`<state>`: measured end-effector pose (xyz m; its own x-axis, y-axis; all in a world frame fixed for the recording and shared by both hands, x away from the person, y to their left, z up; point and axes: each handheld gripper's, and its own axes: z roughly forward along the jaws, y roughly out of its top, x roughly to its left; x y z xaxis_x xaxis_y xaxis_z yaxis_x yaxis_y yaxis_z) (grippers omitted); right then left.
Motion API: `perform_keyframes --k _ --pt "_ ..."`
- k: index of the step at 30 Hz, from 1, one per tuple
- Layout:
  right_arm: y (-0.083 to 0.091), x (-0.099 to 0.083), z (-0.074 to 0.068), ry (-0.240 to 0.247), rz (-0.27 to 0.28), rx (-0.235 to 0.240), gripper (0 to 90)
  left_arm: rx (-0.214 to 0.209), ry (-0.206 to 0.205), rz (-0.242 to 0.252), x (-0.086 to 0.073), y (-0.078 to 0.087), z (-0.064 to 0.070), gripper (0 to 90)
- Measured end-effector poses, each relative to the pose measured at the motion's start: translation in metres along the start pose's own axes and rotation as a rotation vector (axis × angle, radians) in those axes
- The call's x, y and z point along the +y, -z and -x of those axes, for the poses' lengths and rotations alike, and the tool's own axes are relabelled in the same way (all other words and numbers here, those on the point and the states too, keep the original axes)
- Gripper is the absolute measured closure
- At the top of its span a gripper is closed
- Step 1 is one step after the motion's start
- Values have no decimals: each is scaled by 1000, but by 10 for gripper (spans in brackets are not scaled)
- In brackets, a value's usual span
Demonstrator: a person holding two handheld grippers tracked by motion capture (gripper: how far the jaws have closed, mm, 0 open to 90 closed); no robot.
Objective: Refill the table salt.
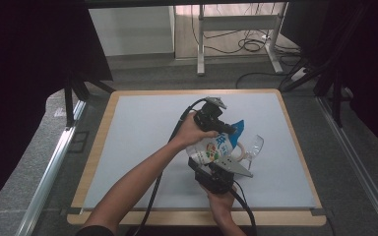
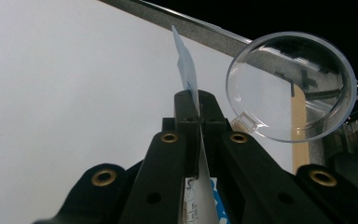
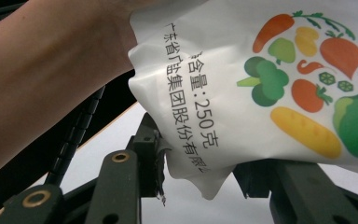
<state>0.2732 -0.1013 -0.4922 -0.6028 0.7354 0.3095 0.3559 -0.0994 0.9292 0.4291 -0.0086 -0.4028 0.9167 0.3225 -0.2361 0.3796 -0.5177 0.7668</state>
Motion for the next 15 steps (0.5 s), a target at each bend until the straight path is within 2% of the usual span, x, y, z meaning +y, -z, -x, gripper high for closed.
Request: perform_keyframes --k 15 --pt "2 3 0 -24 12 1 591 -9 2 -4 3 0 -1 894"
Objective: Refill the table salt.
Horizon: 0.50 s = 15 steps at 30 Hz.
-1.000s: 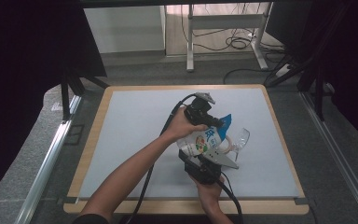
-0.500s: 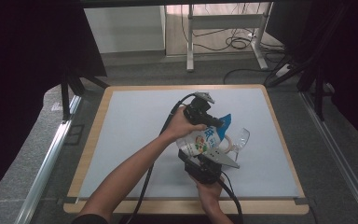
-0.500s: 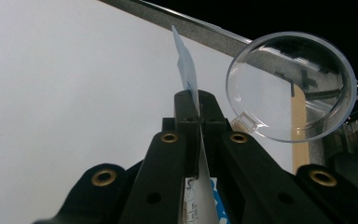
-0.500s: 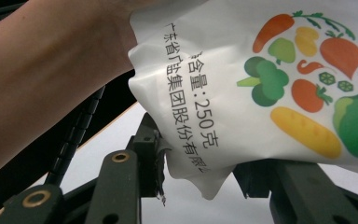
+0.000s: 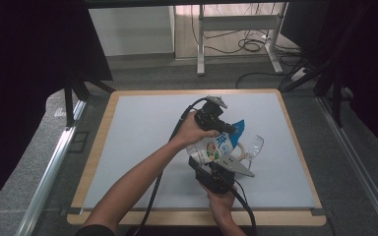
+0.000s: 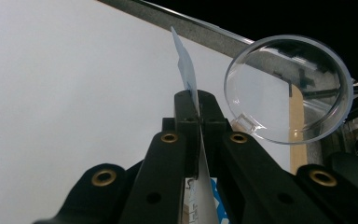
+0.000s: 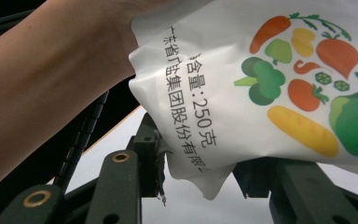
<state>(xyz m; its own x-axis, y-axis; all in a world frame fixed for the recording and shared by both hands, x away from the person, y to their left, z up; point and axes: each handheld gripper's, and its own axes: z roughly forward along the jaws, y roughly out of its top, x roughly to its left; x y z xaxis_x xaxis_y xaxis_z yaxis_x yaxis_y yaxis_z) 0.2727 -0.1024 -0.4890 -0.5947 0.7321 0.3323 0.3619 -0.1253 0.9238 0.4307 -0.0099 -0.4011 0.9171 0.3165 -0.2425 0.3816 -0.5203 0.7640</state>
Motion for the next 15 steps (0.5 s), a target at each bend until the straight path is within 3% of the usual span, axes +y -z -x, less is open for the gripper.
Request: perform_keyframes --k 15 --pt "0 0 1 -20 9 -6 596 -3 -2 -11 2 -3 -1 895"
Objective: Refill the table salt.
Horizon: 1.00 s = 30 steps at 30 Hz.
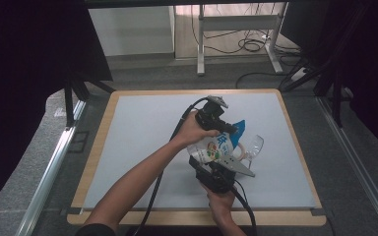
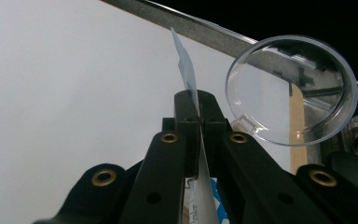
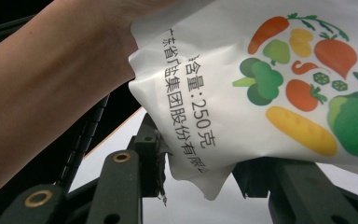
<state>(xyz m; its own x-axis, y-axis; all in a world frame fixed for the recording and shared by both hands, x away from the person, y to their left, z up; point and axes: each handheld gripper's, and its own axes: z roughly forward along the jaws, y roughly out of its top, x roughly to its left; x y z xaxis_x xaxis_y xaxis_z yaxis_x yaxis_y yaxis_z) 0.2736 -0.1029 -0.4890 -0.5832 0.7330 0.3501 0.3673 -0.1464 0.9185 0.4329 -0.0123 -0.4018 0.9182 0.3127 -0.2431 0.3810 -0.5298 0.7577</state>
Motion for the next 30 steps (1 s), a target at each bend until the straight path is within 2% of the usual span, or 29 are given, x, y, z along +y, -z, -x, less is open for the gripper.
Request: perform_keyframes --k 30 --pt "-1 -1 0 13 -6 5 603 1 6 5 -3 1 0 895"
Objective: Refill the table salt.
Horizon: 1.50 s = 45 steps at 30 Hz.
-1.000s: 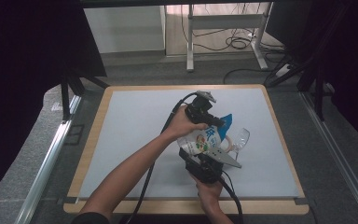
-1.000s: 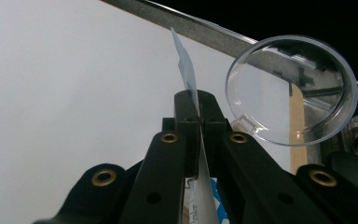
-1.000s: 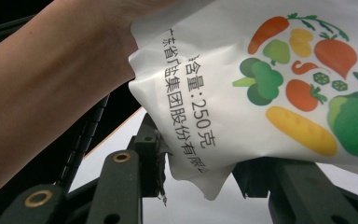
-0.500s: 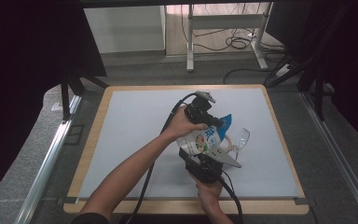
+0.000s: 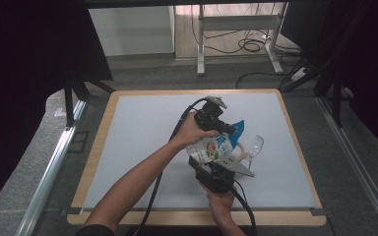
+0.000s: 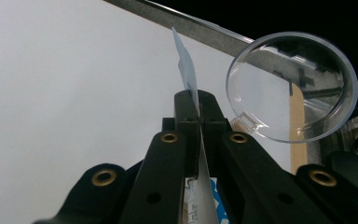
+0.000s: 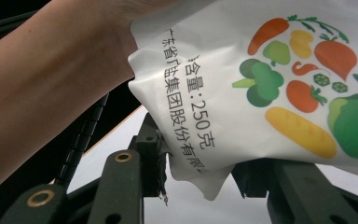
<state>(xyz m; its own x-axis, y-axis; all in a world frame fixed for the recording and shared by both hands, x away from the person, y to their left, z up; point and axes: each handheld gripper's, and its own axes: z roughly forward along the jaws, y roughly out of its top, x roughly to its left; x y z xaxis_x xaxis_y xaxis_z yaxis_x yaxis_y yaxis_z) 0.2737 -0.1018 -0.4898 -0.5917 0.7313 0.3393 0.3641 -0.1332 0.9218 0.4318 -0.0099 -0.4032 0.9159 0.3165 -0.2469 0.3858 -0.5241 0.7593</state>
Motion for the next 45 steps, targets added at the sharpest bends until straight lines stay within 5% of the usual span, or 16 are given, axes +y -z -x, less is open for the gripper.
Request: perform_keyframes --k 45 --pt "1 0 1 -14 16 0 602 -4 1 -4 1 -2 -1 895"
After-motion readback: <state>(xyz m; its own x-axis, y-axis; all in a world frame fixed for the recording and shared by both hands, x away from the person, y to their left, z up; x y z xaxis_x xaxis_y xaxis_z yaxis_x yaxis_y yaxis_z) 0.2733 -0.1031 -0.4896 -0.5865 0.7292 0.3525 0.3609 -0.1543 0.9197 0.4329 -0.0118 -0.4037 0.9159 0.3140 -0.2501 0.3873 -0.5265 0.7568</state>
